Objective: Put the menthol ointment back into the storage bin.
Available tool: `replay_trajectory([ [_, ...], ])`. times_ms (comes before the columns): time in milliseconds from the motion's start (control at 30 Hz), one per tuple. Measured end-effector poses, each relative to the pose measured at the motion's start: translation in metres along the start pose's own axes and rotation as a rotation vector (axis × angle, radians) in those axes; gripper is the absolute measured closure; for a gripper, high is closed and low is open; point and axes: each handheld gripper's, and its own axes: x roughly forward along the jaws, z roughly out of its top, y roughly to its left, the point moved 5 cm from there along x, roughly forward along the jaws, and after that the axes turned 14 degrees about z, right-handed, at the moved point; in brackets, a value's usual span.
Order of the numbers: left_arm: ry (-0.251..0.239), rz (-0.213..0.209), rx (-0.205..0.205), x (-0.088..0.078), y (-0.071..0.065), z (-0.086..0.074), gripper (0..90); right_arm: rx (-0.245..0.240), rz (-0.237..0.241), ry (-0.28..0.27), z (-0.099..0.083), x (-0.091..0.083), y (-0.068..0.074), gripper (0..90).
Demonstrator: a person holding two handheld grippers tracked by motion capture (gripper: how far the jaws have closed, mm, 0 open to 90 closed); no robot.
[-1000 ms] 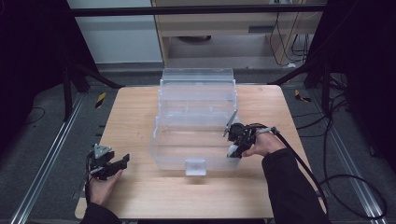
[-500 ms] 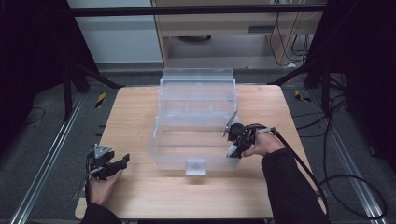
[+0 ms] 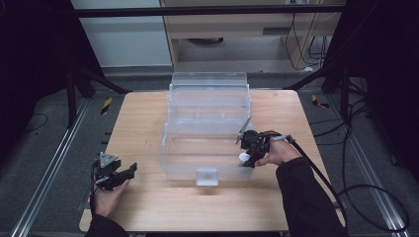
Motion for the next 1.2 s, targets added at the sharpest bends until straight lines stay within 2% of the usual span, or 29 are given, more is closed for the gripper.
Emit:
replay_trajectory([
  [200,-0.002,0.0,-0.001,0.0,0.0,0.0,34.6,0.0,-0.01,-0.024,-0.001,-0.006,0.002,42.8],
  [400,-0.001,-0.001,-0.001,0.0,0.0,0.0,34.5,0.013,-0.037,-0.083,-0.003,-0.019,0.007,39.3],
  [433,-0.002,-0.001,-0.001,0.0,0.0,0.0,34.5,0.022,-0.051,-0.113,-0.004,-0.024,0.01,36.5],
  [467,-0.002,-0.001,-0.001,0.0,0.0,0.0,34.5,0.022,-0.051,-0.113,-0.004,-0.024,0.01,36.5],
  [500,-0.002,-0.001,-0.002,0.0,0.0,0.0,34.6,0.028,-0.067,-0.158,-0.006,-0.03,0.013,31.4],
  [533,-0.002,-0.001,-0.002,0.0,0.0,0.0,34.5,0.028,-0.067,-0.158,-0.006,-0.03,0.013,31.4],
  [567,-0.001,-0.001,-0.002,0.0,0.0,0.0,34.6,0.034,-0.102,-0.21,-0.01,-0.037,0.015,27.1],
  [600,-0.001,-0.001,-0.002,0.0,0.0,0.0,34.6,0.034,-0.102,-0.21,-0.01,-0.037,0.015,27.1],
  [700,-0.001,0.0,-0.001,0.0,0.0,0.0,34.5,0.055,-0.157,-0.316,-0.023,-0.047,0.019,23.8],
  [733,-0.001,0.0,-0.001,0.0,0.0,0.0,34.5,0.055,-0.157,-0.316,-0.023,-0.047,0.019,23.8],
  [767,-0.001,0.0,-0.002,0.0,0.0,0.0,34.5,0.072,-0.182,-0.363,-0.031,-0.05,0.021,21.8],
  [800,-0.001,0.0,-0.001,0.0,-0.001,0.0,34.5,0.072,-0.182,-0.363,-0.031,-0.05,0.021,21.8],
  [833,0.0,0.0,0.0,0.0,-0.001,0.0,34.5,0.107,-0.226,-0.401,-0.041,-0.052,0.021,20.0],
  [867,0.0,-0.001,0.0,0.0,-0.001,0.0,34.5,0.107,-0.226,-0.401,-0.041,-0.052,0.021,20.0],
  [900,0.001,-0.002,0.002,0.0,-0.001,0.0,34.5,0.167,-0.255,-0.455,-0.052,-0.053,0.021,19.4],
  [967,0.001,-0.002,0.002,0.0,-0.002,-0.001,34.5,0.227,-0.268,-0.535,-0.063,-0.053,0.02,19.5],
  [1000,0.001,-0.002,0.002,0.0,-0.002,-0.001,34.5,0.227,-0.268,-0.535,-0.063,-0.053,0.02,19.5],
  [1200,0.001,-0.003,0.003,-0.001,-0.002,-0.001,34.7,0.335,-0.319,-0.723,-0.099,-0.045,0.013,18.6],
])
